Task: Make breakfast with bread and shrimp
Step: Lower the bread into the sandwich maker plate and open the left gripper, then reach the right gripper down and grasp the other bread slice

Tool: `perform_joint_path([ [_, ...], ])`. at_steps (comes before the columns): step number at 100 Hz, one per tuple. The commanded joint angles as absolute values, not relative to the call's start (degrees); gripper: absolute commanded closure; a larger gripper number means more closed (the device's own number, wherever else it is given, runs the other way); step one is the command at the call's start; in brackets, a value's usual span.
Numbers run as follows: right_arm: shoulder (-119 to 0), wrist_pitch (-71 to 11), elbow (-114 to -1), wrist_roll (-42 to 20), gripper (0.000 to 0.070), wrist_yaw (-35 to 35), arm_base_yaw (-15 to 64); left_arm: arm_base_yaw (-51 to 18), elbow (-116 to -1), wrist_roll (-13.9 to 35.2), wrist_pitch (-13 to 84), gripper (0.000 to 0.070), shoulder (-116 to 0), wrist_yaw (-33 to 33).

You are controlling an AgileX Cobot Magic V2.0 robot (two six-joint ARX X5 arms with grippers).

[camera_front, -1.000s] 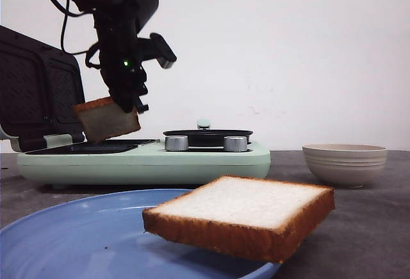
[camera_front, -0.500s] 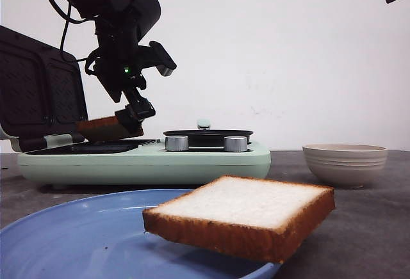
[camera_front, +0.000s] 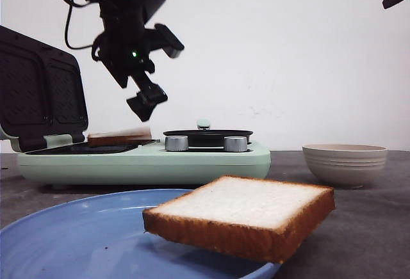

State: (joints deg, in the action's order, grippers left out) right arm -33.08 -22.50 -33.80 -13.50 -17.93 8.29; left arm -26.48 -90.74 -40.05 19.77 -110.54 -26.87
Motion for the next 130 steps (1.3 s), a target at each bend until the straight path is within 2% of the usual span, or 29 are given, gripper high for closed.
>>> perform_joint_path([
  [1, -33.36, -22.41, -34.11, -13.61, 0.0220, -18.02, 8.51, -26.63, -92.31, -39.33, 19.79, 0.0009, -110.19, -27.00],
  [10, -33.56, -22.87, -34.11, -14.00, 0.0220, -18.02, 8.49, -26.59, -92.31, -38.26, 19.68, 0.0012, -108.66, -27.11],
  [19, -33.71, -23.24, -34.11, -14.66, 0.0220, -18.04, 8.49, -26.22, -92.31, -34.28, 19.81, 0.0059, -106.37, -27.66],
  [24, -34.02, -23.27, -34.11, -15.14, 0.0220, -18.13, 8.49, -25.96, -92.31, -29.82, 20.45, 0.0177, -104.55, -27.57],
  [33, -34.72, -23.66, -34.11, -16.95, 0.0220, -18.35, 8.49, -25.17, -92.31, -21.65, 23.05, 0.0508, -100.44, -24.86],
  [36, -34.94, -23.73, -34.11, -17.56, 0.0220, -18.65, 8.49, -24.77, -92.31, -19.57, 24.14, 0.0599, -99.00, -23.00],
  [38, -35.22, -23.81, -34.11, -17.91, 0.0220, -19.03, 8.49, -24.58, -92.31, -18.26, 24.91, 0.0639, -97.97, -21.71],
  [42, -35.88, -23.84, -34.11, -18.57, 0.0220, -20.03, 8.49, -24.08, -92.31, -15.97, 26.57, 0.0678, -95.83, -19.22],
  [57, -38.20, -23.84, -34.11, -19.55, 0.0220, -23.40, 8.51, -22.26, -92.29, -12.05, 33.74, 0.0679, -87.92, -13.85],
  [77, -39.22, -23.40, -34.11, -19.53, 0.0220, -23.99, 8.49, -19.79, -90.50, -6.50, 40.84, 0.0685, -75.79, -1.34],
  [94, -39.59, -24.60, -34.11, -19.55, 0.0220, -24.82, 8.51, -19.99, -82.63, -6.22, 41.28, 0.0685, -62.52, 0.75],
  [101, -40.23, -25.47, -34.11, -20.29, 0.0220, -26.46, 8.51, -19.99, -77.91, -4.67, 41.12, 0.0685, -56.01, 2.24],
  [117, -44.05, -27.64, -34.11, -24.05, 0.0218, -31.86, 8.56, -20.01, -68.03, -1.43, 40.97, 0.0685, -40.71, 2.87],
  [130, -49.95, -29.74, -34.11, -23.99, 0.0201, -37.26, 9.28, -20.01, -64.58, -1.21, 41.45, 0.0685, -30.92, 3.03],
])
